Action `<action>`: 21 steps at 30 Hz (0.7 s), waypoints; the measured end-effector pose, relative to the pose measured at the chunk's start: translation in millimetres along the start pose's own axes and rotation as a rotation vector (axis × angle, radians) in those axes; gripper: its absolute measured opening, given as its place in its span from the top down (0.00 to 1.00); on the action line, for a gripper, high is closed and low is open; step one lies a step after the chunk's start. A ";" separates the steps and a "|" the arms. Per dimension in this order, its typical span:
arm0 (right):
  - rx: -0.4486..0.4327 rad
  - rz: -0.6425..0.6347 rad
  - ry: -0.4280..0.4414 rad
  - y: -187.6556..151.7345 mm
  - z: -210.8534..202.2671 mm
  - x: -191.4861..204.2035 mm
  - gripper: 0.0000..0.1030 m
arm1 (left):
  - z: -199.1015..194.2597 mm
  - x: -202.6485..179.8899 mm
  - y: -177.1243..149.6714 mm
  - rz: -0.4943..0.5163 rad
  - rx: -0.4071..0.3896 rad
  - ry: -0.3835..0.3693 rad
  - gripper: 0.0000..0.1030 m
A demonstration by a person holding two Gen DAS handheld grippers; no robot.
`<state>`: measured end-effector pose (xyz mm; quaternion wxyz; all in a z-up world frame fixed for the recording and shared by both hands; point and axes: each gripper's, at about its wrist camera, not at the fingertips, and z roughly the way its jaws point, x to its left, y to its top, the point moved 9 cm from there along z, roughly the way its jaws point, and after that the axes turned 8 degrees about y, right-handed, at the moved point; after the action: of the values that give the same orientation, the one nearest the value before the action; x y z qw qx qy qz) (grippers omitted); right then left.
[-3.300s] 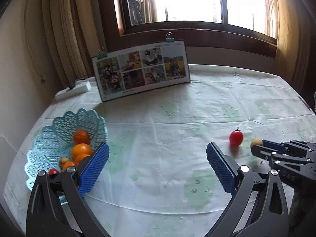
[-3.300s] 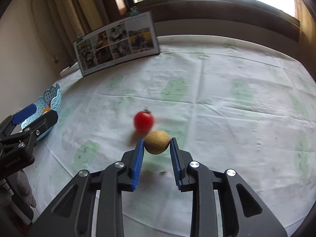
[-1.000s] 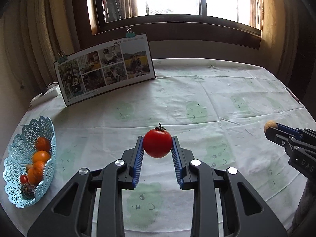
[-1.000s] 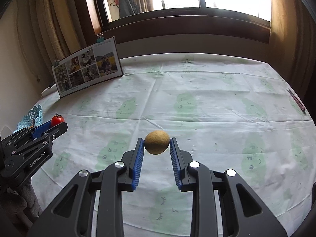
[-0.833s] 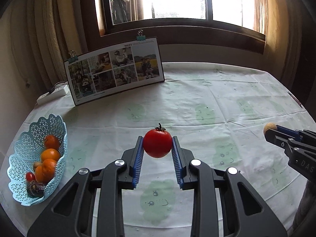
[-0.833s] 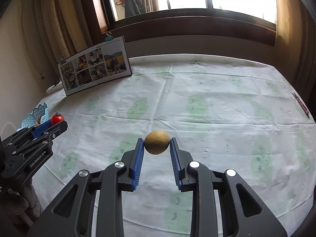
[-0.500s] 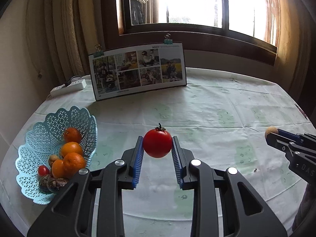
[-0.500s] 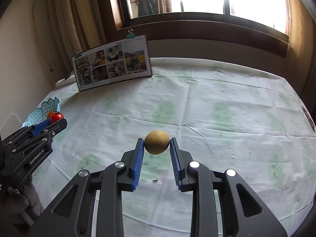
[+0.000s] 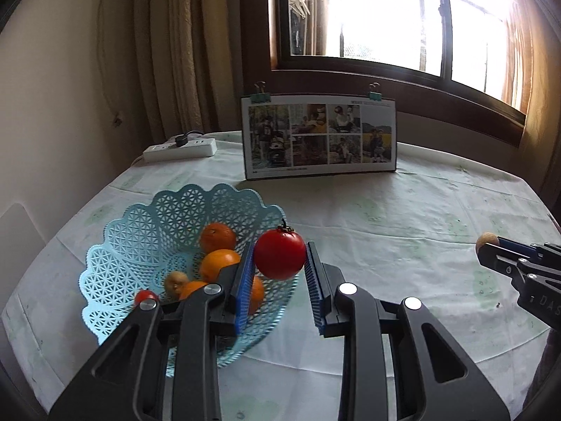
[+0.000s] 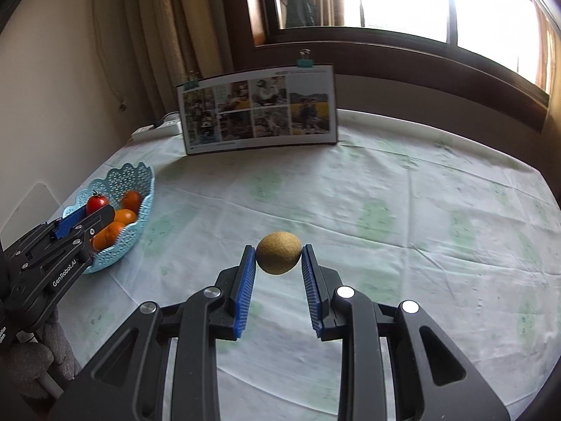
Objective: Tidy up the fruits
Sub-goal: 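Carry the tomato over the basket with left tool while right tool holds yellow fruit, then release the tomato into the basket from left tool while right tool moves over basket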
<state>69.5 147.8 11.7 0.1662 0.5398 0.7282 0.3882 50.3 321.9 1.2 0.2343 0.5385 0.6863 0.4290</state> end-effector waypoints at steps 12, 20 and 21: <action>0.022 -0.070 0.065 10.8 24.0 58.3 0.73 | 24.2 78.5 -11.4 -0.104 0.043 0.092 0.72; 0.027 -0.084 0.075 14.9 34.2 73.0 0.73 | 37.8 105.9 -13.4 -0.158 0.057 0.115 0.72; 0.028 -0.084 0.075 15.1 35.0 73.8 0.73 | 39.0 108.5 -13.5 -0.164 0.057 0.115 0.71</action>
<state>75.9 230.6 13.6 0.1475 0.4960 0.7613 0.3907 39.9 436.3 -15.3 0.2134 0.4615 0.7523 0.4190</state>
